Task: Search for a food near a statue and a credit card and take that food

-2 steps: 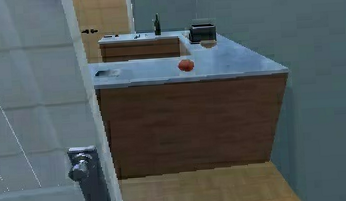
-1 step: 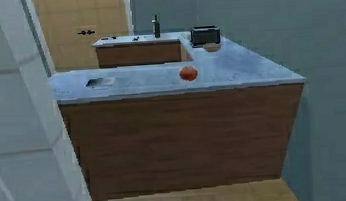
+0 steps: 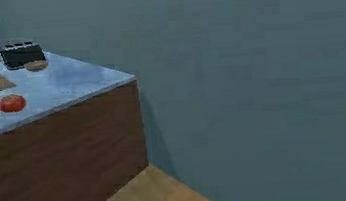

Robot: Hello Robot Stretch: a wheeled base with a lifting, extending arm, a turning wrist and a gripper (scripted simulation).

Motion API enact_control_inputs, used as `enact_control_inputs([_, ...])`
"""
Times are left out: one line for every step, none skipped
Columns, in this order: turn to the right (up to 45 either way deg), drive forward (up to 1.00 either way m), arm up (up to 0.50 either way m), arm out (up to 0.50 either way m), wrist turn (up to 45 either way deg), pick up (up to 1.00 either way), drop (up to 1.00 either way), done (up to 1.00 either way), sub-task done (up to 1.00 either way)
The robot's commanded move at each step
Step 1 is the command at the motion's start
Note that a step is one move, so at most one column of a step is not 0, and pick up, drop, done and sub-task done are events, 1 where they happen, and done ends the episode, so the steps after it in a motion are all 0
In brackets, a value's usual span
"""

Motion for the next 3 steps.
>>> enact_control_inputs([45.0,0.0,0.0,0.0,0.0,0.0,0.0,0.0,0.0])
enact_control_inputs([21.0,0.0,0.0,0.0,0.0,0.0,0.0,0.0,0.0])
enact_control_inputs([0.0,0.1,0.0,0.0,0.0,0.0,0.0,0.0,0.0])
